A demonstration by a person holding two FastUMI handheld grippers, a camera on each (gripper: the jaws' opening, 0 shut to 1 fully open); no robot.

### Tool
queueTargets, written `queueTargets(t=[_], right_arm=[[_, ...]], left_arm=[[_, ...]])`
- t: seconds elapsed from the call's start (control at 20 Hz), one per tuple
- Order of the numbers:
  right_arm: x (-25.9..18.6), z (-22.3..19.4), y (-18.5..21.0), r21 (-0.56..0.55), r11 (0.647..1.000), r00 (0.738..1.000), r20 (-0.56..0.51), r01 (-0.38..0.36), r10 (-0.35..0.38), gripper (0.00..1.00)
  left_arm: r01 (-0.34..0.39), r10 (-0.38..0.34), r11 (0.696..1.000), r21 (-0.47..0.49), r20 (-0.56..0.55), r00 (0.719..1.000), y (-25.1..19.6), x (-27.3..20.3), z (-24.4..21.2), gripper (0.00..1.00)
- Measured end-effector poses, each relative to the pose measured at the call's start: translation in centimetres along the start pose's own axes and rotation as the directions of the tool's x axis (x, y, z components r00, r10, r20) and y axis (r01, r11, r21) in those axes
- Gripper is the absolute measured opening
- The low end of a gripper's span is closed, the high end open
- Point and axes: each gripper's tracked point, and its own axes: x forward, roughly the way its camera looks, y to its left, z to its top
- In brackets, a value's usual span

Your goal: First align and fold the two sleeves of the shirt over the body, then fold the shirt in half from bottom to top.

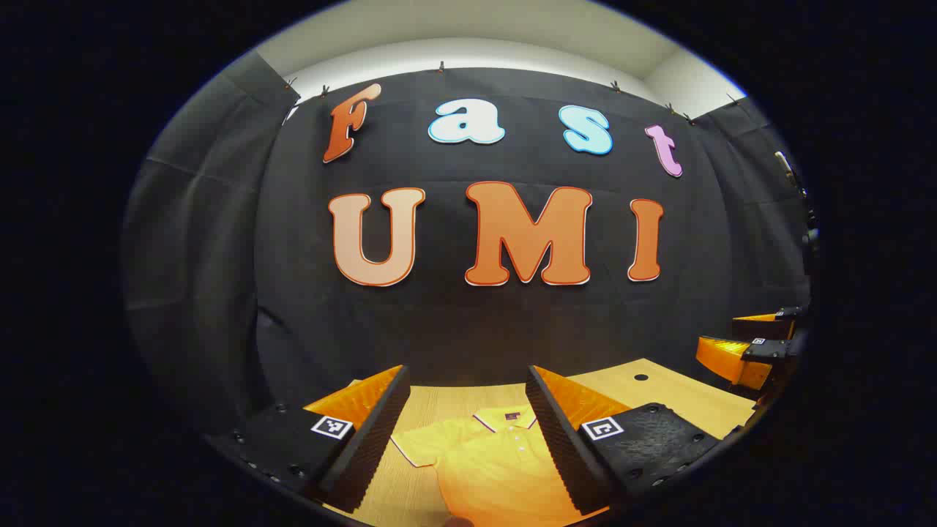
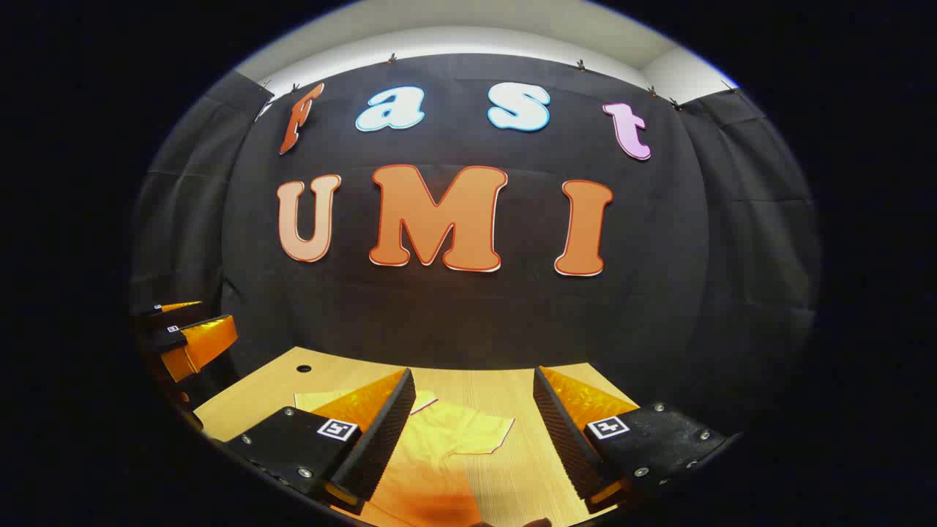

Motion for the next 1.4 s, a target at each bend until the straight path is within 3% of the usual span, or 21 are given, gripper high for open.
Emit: queueTargets(t=[0.4, 1.1, 1.4], right_arm=[[1.6, -1.8, -1.0, 0.012, 1.0, 0.999, -0.027, -0.027, 0.028, 0.98], [4.7, -4.5, -2.6, 0.005, 1.0, 0.996, -0.09, -0.024, 0.025, 0.98], [6.7, -6.5, -2.6, -0.001, 1.0, 0.986, -0.166, 0.024, -0.024, 0.98]], left_arm=[[-0.06, 0.059, 0.998, -0.021, -0.013, 0.998, 0.5, 0.3, -0.2, 0.98], [-0.069, 0.069, 0.998, -0.004, -0.032, 0.997, 0.1, -0.1, -0.8, 0.98], [-0.049, 0.05, 0.998, 0.035, -0.028, 0.998, 2.4, -1.2, -1.4, 0.98]])
